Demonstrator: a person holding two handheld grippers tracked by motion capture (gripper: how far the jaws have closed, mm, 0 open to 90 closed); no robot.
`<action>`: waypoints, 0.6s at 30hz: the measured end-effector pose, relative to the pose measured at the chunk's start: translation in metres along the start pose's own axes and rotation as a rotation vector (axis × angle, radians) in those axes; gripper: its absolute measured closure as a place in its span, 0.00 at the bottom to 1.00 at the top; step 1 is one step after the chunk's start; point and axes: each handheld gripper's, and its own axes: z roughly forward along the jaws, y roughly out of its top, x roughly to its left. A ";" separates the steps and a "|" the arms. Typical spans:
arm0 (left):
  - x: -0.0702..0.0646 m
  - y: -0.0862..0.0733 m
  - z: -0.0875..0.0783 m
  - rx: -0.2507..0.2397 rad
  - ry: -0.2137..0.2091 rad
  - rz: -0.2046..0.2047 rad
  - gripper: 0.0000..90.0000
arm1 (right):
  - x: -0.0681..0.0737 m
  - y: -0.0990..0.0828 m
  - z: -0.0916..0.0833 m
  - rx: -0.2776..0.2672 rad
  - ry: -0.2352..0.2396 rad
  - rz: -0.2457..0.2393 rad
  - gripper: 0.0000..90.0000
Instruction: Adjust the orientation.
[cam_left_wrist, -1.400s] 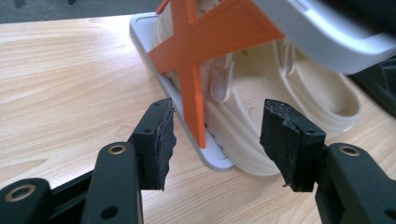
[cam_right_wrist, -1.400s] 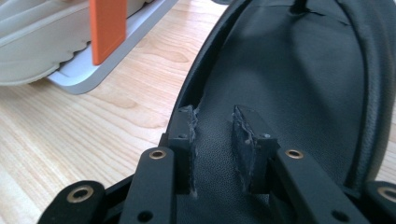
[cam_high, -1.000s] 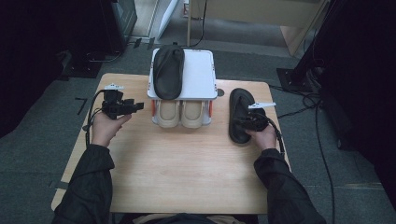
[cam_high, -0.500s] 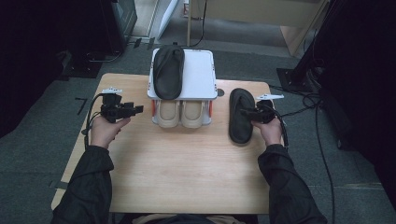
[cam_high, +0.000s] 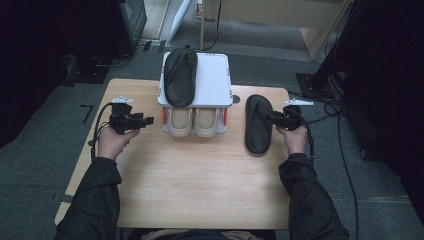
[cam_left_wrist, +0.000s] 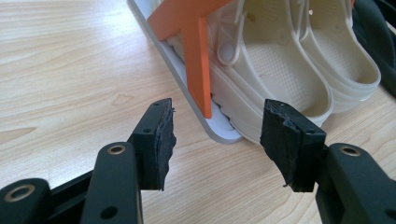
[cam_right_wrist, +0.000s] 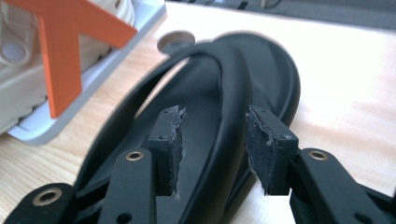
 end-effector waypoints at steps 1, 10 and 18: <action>0.000 0.000 0.000 0.000 0.001 -0.002 0.49 | -0.001 -0.003 0.003 0.013 0.005 0.010 0.63; 0.002 -0.003 0.006 0.008 -0.002 -0.004 0.50 | -0.002 -0.012 0.017 0.052 -0.029 0.017 0.66; 0.002 -0.004 0.009 0.012 0.000 0.001 0.50 | 0.000 -0.010 0.018 0.064 -0.029 0.095 0.79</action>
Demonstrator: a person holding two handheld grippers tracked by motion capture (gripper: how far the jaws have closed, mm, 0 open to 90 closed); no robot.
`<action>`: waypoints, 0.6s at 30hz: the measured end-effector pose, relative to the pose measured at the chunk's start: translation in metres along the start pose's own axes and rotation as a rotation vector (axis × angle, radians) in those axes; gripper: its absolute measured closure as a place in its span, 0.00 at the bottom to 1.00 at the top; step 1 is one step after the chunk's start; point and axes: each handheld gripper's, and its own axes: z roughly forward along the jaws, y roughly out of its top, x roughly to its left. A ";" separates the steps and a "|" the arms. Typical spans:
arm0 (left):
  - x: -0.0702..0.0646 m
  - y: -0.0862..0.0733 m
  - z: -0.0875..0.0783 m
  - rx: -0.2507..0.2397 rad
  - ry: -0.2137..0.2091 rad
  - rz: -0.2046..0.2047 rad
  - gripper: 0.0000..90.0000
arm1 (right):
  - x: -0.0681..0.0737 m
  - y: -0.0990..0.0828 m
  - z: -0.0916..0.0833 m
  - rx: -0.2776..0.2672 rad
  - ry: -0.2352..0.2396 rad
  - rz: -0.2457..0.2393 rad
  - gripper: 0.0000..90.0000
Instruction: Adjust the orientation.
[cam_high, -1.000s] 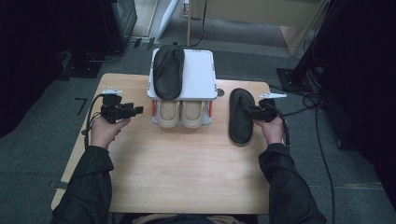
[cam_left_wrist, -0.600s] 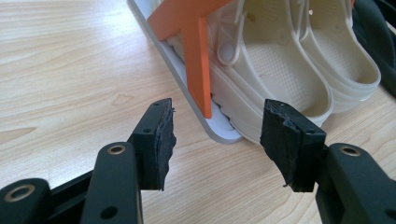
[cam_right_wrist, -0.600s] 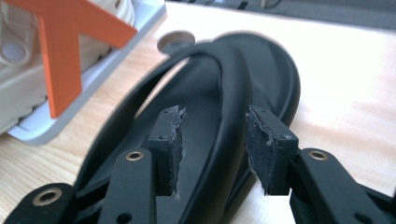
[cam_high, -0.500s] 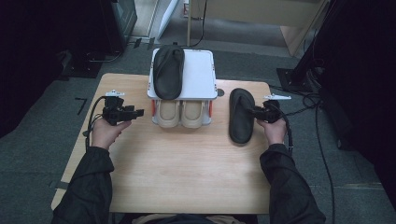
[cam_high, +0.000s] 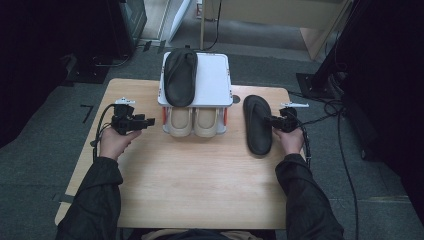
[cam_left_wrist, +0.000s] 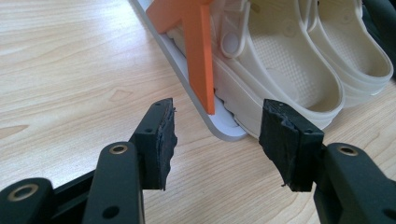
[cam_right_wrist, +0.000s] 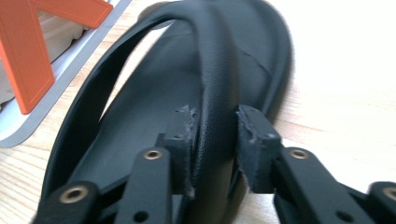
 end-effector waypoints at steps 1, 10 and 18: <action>0.000 0.000 0.000 0.003 -0.001 0.002 0.50 | 0.001 0.000 0.000 0.002 0.000 -0.006 0.81; -0.001 0.000 0.000 -0.001 -0.001 0.010 0.51 | 0.008 0.002 -0.002 0.030 -0.024 0.004 0.82; 0.001 0.001 -0.003 -0.025 -0.019 -0.012 0.51 | 0.011 0.006 -0.006 0.022 -0.024 0.017 0.82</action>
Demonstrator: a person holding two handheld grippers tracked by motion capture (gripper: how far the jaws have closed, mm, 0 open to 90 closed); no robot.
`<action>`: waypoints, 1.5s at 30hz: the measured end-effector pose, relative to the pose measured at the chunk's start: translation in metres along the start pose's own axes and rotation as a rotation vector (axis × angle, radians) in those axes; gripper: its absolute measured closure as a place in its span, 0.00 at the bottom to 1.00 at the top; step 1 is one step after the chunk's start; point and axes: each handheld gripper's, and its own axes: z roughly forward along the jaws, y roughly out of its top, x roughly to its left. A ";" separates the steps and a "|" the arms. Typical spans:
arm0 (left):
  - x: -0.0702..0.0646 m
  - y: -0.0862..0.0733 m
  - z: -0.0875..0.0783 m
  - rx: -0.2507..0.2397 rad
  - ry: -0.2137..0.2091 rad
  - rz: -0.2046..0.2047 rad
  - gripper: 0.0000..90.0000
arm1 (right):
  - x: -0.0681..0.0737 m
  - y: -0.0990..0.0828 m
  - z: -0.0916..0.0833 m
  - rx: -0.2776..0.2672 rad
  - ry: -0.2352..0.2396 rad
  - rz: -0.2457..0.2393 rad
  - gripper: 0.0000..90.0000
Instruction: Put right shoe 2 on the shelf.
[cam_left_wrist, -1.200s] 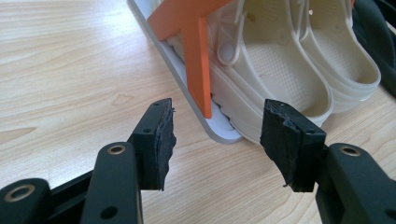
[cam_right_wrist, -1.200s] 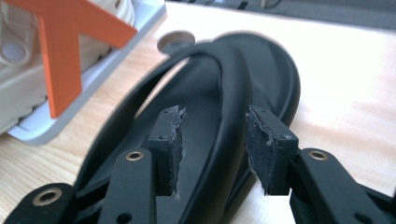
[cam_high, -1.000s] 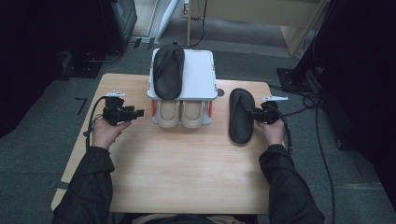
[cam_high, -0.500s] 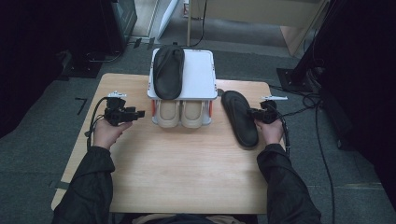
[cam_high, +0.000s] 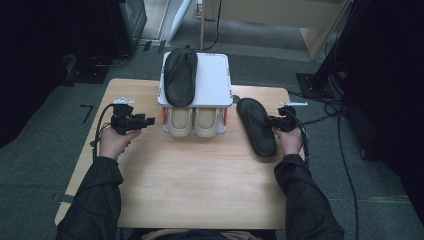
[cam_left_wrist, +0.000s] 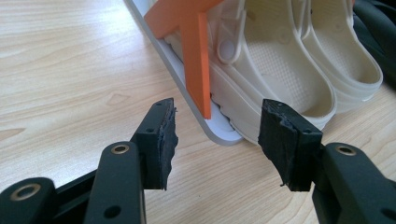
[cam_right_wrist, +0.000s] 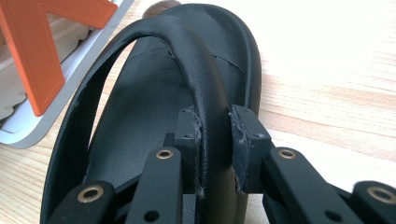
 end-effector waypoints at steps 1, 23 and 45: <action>0.000 0.000 0.000 0.002 0.000 -0.001 0.51 | 0.001 0.000 -0.001 -0.004 -0.002 -0.005 0.83; -0.005 0.003 0.004 0.002 -0.023 0.019 0.50 | 0.023 0.052 -0.037 -0.046 -0.008 -0.002 0.83; -0.010 0.004 0.005 0.001 -0.044 0.039 0.49 | 0.049 0.126 -0.074 -0.088 -0.018 -0.030 0.83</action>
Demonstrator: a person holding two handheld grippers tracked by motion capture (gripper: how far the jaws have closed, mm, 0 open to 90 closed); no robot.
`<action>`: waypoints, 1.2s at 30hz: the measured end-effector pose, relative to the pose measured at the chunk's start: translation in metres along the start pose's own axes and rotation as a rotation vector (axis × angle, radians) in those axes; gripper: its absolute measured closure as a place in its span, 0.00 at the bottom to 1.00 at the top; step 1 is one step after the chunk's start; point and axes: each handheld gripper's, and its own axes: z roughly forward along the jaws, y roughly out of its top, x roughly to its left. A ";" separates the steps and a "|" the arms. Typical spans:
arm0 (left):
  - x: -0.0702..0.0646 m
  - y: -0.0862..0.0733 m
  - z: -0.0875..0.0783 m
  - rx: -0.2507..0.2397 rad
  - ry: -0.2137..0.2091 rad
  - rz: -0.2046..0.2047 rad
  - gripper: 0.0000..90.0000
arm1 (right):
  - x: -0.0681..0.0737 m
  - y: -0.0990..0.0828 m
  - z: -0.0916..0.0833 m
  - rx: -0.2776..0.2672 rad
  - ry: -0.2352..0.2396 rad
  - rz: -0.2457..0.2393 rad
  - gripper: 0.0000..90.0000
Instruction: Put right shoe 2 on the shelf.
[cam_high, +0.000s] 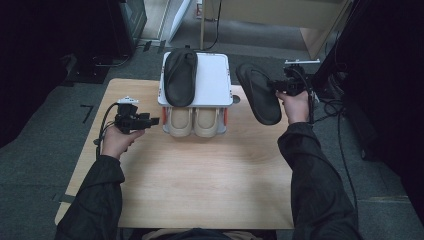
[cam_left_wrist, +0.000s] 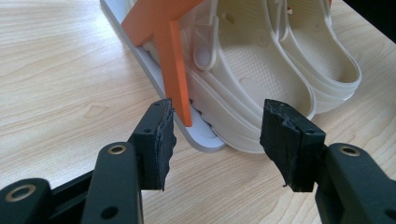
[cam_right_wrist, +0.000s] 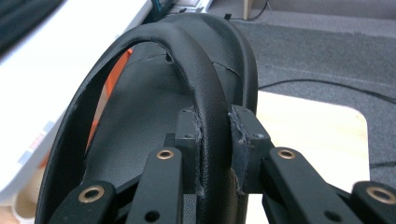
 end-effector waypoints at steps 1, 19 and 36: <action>0.000 0.000 0.000 -0.002 -0.007 -0.001 0.49 | 0.002 0.004 -0.001 -0.006 0.006 0.001 0.83; 0.002 0.000 -0.004 -0.038 -0.030 0.039 0.50 | 0.059 0.049 0.025 0.018 0.023 -0.059 0.83; 0.002 0.003 -0.002 -0.030 -0.064 0.049 0.50 | 0.099 0.056 0.074 0.053 0.037 -0.065 0.82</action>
